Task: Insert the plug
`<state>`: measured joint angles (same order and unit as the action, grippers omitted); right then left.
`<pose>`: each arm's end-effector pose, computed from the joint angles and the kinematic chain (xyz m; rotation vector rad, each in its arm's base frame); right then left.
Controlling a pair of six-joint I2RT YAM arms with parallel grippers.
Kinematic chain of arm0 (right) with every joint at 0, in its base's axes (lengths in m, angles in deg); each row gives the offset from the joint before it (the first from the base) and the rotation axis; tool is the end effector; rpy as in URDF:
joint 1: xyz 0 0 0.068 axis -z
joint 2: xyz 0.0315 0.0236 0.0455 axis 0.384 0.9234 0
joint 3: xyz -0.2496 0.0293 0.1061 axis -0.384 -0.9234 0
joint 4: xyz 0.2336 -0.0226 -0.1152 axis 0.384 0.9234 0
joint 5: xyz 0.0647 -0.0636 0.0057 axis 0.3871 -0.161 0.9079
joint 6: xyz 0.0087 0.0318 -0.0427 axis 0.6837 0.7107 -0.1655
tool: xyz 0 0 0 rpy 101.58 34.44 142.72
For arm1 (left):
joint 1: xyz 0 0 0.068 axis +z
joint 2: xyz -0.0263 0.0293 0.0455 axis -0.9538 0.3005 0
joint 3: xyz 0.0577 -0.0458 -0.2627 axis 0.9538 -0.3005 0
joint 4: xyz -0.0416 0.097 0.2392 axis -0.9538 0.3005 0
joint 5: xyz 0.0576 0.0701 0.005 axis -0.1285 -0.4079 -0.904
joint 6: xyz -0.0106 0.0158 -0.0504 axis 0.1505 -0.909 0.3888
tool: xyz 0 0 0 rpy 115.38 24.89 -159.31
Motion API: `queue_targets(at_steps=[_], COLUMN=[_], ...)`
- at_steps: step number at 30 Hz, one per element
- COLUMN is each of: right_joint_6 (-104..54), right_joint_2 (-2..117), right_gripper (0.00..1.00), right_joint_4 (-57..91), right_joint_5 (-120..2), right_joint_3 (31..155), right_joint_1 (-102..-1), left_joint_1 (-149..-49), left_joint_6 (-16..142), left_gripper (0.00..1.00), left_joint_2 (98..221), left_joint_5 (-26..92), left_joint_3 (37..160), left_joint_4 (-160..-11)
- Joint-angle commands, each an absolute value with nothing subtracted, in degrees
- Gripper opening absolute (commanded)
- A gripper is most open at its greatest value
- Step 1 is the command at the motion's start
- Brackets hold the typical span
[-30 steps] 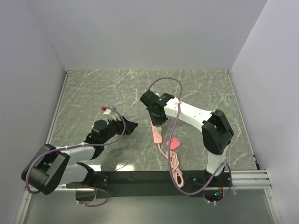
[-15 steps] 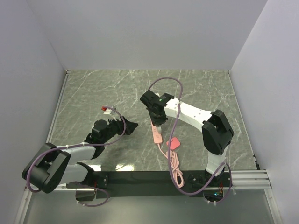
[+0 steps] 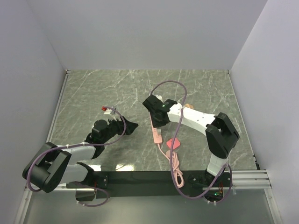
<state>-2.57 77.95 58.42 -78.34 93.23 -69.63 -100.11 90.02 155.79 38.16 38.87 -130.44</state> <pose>0.2512 0.2593 0.2191 -0.3621 2.6900 0.1113 0.1908 -0.1090 0.1621 0.0043 1.8925 -1.0208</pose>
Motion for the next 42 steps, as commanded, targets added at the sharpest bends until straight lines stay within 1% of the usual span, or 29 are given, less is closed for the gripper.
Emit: queue_targets(at_steps=[1, 17, 24, 25, 26, 28, 29, 30, 31, 32, 33, 34, 38, 40, 42], right_joint_6=[-0.4, 1.8, -0.2, -0.7, -1.7, -2.7, -3.8, -4.4, -4.9, -6.0, -6.4, -6.8, -7.7, -7.2, -5.6], right_joint_2=[79.7, 79.2, 78.0, 77.7, 77.4, 76.3, 76.1, 75.6, 75.4, 74.4, 73.9, 73.2, 69.4, 67.4, 63.6], right_gripper=[0.00, 0.00, 0.01, 0.06, 0.16, 0.29, 0.47, 0.61, 0.70, 0.73, 0.80, 0.89, 0.91, 0.92, 0.92], right_joint_4=[58.2, 54.3, 54.4, 54.4, 53.9, 54.0, 54.4, 54.7, 55.1, 55.4, 55.4, 55.3, 58.3, 59.2, 60.2], right_joint_5=[-73.6, -69.6, -71.8, -72.2, -72.5, -73.3, -74.2, -75.1, -75.9, -76.7, -77.8, -78.2, -82.0, -84.3, -85.7], right_joint_3=[89.4, 83.8, 88.8, 89.6, 90.8, 92.4, 94.4, 95.4, 96.5, 98.2, 98.9, 99.4, 100.9, 99.2, 94.9], right_joint_1=[-71.2, -72.4, -72.6, -72.6, -72.6, -72.5, -72.5, -72.5, -72.5, -72.5, -72.4, -72.2, -72.2, -72.2, -72.2], left_joint_1=[-99.8, -99.5, -99.5, -99.5, -99.5, -99.5, -99.5, -99.5, -99.5, -99.5, -99.5, -99.5, -99.5, -99.5, -99.5], left_joint_6=[89.8, 90.0, 89.7, 89.6, 89.5, 89.4, 89.1, 89.1, 89.0, 89.0, 89.0, 89.0, 89.4, 89.5, 89.6], left_gripper=[0.85, 0.85, 0.86, 0.86, 0.86, 0.86, 0.86, 0.87, 0.87, 0.87, 0.87, 0.87, 0.87, 0.87, 0.87], left_joint_2=[155.8, 156.6, 155.3, 155.1, 154.6, 153.8, 152.9, 152.5, 151.6, 151.3, 151.0, 150.5, 149.5, 148.9, 148.5], left_joint_5=[39.1, 39.7, 38.6, 38.3, 37.8, 37.3, 36.7, 36.4, 36.1, 36.0, 36.0, 36.0, 36.3, 36.4, 36.3], left_joint_3=[38.7, 38.7, 38.9, 38.9, 38.9, 39.0, 39.0, 38.9, 38.7, 38.6, 38.6, 38.6, 38.5, 38.3, 38.1], left_joint_4=[-133.6, -134.2, -132.8, -132.4, -131.8, -130.9, -130.5, -129.8, -129.6, -129.5, -129.2, -129.1, -128.5, -128.3, -128.2])
